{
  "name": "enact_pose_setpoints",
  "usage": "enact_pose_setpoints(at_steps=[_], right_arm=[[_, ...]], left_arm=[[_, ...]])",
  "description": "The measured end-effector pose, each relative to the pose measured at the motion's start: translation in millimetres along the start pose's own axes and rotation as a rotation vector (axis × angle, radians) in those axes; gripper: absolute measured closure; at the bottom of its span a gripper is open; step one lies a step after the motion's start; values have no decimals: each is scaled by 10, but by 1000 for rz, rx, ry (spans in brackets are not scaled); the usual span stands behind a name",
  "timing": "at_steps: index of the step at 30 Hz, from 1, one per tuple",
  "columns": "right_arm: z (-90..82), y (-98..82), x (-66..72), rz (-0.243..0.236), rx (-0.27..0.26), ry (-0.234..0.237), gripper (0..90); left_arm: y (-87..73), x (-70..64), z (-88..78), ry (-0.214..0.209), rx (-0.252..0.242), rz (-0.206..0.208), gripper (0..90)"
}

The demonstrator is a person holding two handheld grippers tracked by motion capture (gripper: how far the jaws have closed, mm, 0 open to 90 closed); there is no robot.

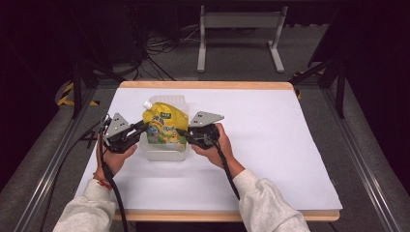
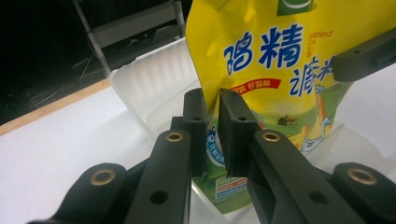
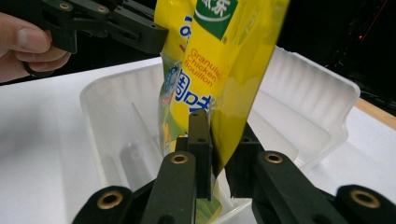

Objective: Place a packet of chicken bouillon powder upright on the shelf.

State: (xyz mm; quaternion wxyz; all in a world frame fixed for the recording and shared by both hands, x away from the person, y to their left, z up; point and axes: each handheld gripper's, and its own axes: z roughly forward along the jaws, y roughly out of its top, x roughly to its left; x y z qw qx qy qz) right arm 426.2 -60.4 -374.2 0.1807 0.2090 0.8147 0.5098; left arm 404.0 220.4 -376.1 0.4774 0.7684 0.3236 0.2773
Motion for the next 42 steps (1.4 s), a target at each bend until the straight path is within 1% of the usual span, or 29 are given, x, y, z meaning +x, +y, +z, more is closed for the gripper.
enact_pose_setpoints(at_steps=[3, 6, 8, 9, 11, 13, 14, 16, 18, 19, 20, 24, 26, 27, 28, 30, 31, 36, 38, 39, 41, 42], right_arm=[[-24, 21, -3, 0, -5, -3, 820], [-46, 37, -4, -10, 0, -7, 810], [-62, 47, -3, -15, 3, -9, 805], [-69, 52, -4, -15, 5, -10, 799], [-91, 67, -8, -22, 8, -15, 795], [-109, 76, -10, -27, 9, -16, 790], [-120, 80, -9, -27, 10, -18, 788], [-145, 90, -10, -29, 11, -19, 783], [-175, 99, -17, -31, 9, -22, 779], [-189, 102, -22, -31, 9, -24, 779], [-203, 106, -24, -33, 10, -26, 777], [-253, 119, -29, -40, 7, -32, 777], [-288, 125, -27, -37, 8, -31, 777], [-302, 126, -25, -42, 9, -30, 777], [-315, 125, -24, -45, 10, -31, 776], [-349, 120, -25, -47, 18, -34, 775], [-369, 117, -29, -50, 16, -36, 775], [-483, 97, -60, -52, 18, -51, 768], [-530, 85, -78, -63, 24, -65, 765], [-553, 79, -85, -62, 27, -68, 763], [-595, 64, -99, -66, 29, -78, 754], [-615, 55, -106, -68, 34, -80, 746]], left_arm=[[12, -9, -20, 1, -3, -1, 811], [15, -18, -38, 6, -5, 0, 804], [15, -33, -57, 19, -8, 6, 799], [15, -36, -68, 15, -6, 8, 797], [11, -50, -96, 25, -10, 8, 784], [9, -52, -122, 20, -8, 7, 779], [6, -59, -135, 25, -11, 5, 771], [3, -65, -163, 19, -19, 2, 767], [1, -81, -187, 23, -25, 2, 758], [0, -90, -193, 16, -25, -1, 758], [1, -102, -204, 23, -23, 8, 753], [7, -136, -216, 19, -25, 13, 736], [9, -171, -216, 13, -20, 18, 729], [7, -184, -216, 17, -15, 24, 715], [4, -197, -216, 13, -14, 21, 697], [3, -220, -226, 15, -14, 35, 696], [4, -231, -228, 11, -17, 29, 692], [6, -309, -246, 7, -16, 34, 643], [4, -349, -252, 7, -12, 41, 607], [1, -372, -257, 14, -15, 41, 572], [-3, -406, -269, -9, -18, 46, 566], [-4, -422, -275, -11, -18, 54, 566]])
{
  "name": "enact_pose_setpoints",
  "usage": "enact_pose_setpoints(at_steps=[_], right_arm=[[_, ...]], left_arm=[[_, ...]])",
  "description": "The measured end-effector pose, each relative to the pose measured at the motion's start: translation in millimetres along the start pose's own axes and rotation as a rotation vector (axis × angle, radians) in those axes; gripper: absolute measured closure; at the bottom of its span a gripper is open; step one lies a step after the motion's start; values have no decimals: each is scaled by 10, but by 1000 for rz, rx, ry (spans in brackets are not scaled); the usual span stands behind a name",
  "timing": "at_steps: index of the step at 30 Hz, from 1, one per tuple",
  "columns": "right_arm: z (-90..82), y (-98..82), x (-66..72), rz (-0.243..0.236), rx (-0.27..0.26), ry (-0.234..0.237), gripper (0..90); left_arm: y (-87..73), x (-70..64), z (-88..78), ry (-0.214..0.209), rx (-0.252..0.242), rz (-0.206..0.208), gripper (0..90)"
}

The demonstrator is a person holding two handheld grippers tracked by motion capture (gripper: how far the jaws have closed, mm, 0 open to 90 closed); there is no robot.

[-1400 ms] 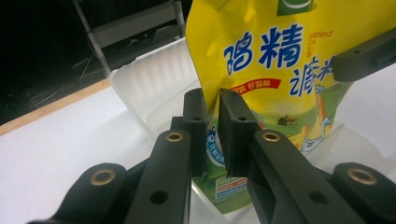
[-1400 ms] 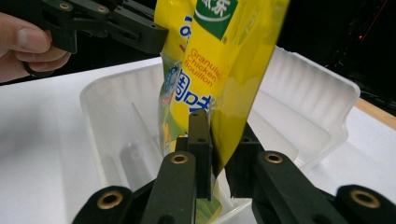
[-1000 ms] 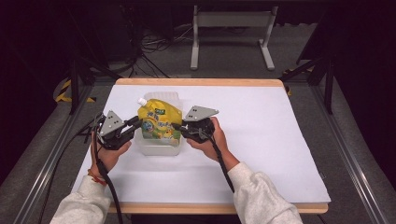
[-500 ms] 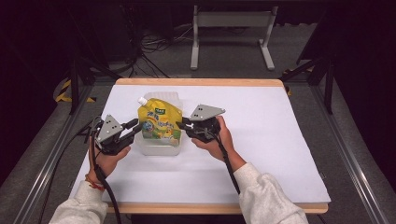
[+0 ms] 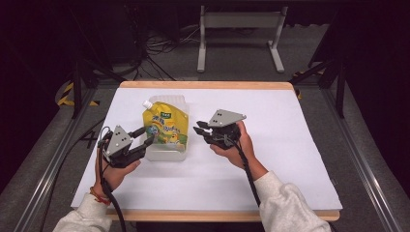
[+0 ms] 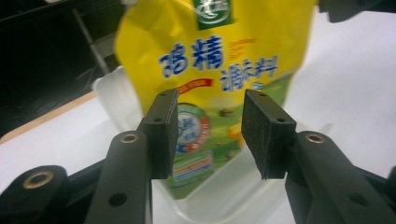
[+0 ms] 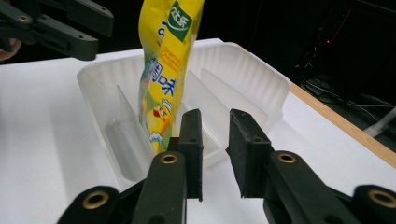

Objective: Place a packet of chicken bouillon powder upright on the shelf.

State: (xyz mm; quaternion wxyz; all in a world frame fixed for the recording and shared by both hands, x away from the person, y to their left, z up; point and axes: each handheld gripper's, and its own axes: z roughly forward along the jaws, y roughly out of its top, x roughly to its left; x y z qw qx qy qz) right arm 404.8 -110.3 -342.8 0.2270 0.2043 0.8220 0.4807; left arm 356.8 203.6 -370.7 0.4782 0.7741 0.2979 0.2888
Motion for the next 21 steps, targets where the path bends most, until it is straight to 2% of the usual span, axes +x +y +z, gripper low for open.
enact_pose_setpoints(at_steps=[4, 7, 14, 21], right_arm=[[-58, -39, -18, -15, 25, -23, 725], [-96, -70, -31, -24, 39, -34, 708], [-177, -162, -50, -58, 80, -63, 666], [-250, -234, -82, -69, 113, -87, 614]], left_arm=[[-2, -78, -11, -10, -11, -7, 537], [-12, -153, 5, -19, 0, 19, 502], [-60, -318, 66, -44, 35, 45, 432], [-96, -450, 93, -67, 61, 61, 378]])
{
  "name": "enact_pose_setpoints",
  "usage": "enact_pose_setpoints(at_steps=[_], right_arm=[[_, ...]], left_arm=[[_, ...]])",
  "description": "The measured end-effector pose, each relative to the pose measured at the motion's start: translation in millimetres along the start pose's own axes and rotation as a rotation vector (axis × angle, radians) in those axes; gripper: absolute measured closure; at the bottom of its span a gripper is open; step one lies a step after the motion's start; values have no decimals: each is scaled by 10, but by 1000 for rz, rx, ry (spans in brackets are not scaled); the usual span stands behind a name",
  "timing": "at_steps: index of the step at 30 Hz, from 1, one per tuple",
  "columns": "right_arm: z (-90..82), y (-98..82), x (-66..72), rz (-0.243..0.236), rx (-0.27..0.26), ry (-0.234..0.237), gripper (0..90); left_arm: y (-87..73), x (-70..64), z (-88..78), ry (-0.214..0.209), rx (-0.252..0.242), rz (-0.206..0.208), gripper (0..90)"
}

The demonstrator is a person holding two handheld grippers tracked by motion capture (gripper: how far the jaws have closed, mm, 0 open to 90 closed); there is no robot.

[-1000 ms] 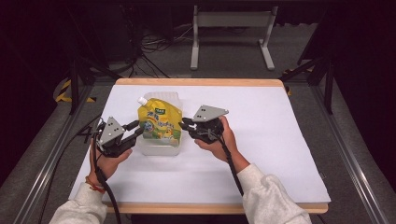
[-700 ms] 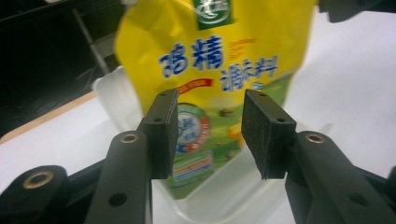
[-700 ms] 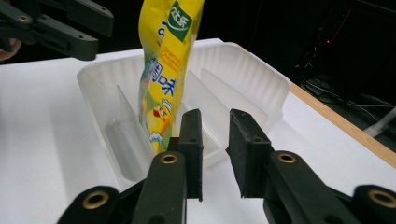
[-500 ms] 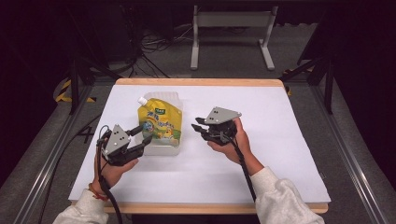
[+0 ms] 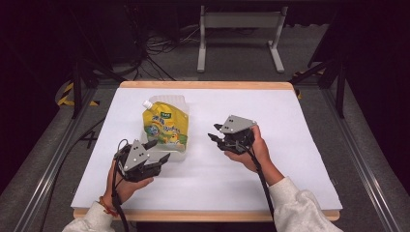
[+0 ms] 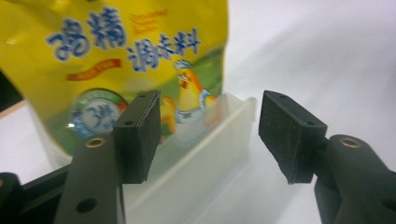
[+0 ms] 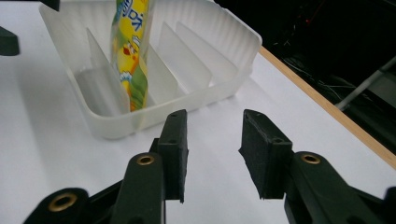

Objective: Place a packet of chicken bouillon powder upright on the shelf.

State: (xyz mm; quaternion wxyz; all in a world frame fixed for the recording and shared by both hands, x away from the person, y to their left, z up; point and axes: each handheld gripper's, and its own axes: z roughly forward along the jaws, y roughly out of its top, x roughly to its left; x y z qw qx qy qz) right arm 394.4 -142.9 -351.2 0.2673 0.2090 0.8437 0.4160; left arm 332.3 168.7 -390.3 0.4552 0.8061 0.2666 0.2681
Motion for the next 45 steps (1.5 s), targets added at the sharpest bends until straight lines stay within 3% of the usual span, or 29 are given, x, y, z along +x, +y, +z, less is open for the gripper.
enact_pose_setpoints(at_steps=[11, 28, 37, 45], right_arm=[[-170, -212, -36, -29, 60, -44, 517], [-456, -657, -136, -3, 117, -91, 391], [-607, -913, -141, -30, 151, -138, 343], [-811, -1161, -179, -16, 163, -185, 289]], left_arm=[[-85, -162, 42, -45, 55, 20, 294], [-271, -288, 142, -91, 158, 30, 153], [-321, -303, 167, -123, 170, 0, 106], [-351, -304, 144, -130, 170, -21, 83]])
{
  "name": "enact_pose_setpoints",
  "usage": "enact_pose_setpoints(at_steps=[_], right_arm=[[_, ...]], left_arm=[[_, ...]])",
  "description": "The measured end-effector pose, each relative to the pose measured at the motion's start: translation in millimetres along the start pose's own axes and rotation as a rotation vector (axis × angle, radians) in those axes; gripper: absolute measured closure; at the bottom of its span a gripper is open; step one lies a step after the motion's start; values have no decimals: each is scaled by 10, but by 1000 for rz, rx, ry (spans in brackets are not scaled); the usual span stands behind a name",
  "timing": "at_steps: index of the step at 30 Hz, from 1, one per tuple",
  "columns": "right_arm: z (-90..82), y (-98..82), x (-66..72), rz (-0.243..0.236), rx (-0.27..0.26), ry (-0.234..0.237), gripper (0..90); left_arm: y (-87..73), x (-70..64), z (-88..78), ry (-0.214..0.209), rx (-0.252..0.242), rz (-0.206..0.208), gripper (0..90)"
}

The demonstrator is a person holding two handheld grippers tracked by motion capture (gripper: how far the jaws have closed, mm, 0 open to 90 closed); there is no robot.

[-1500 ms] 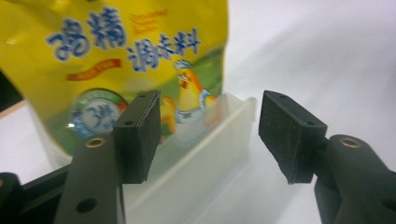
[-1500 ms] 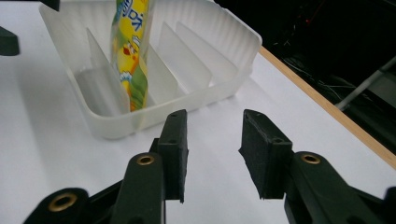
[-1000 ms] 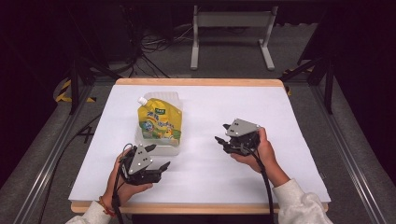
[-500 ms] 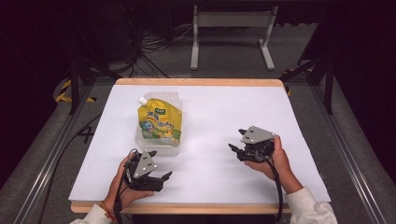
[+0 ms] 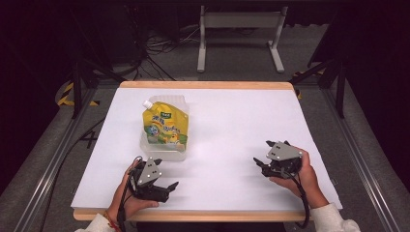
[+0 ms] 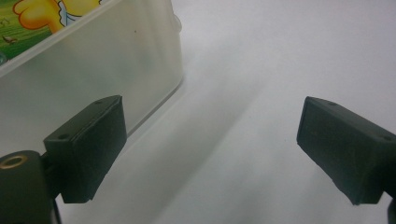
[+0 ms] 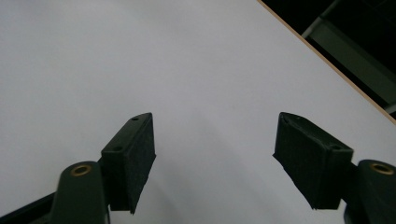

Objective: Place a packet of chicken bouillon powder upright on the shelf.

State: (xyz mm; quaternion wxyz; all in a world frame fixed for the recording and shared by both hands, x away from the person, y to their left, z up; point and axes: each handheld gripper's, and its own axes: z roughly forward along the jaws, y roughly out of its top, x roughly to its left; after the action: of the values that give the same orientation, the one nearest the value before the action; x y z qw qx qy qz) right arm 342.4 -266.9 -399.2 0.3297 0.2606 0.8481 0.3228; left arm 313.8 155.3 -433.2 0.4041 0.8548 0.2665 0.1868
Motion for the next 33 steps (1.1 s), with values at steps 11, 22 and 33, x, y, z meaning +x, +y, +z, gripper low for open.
enact_pose_setpoints(at_steps=[11, 22, 33], right_arm=[[-186, -386, -63, 55, 23, -49, 235], [-389, -750, -106, 128, 51, -114, 187], [-613, -1077, -227, 233, 63, -165, 174]], left_arm=[[-49, 38, -10, 8, 14, -7, 73], [-139, 149, 2, 57, 38, 14, 66], [-206, 244, -38, 68, 35, -3, 62]])
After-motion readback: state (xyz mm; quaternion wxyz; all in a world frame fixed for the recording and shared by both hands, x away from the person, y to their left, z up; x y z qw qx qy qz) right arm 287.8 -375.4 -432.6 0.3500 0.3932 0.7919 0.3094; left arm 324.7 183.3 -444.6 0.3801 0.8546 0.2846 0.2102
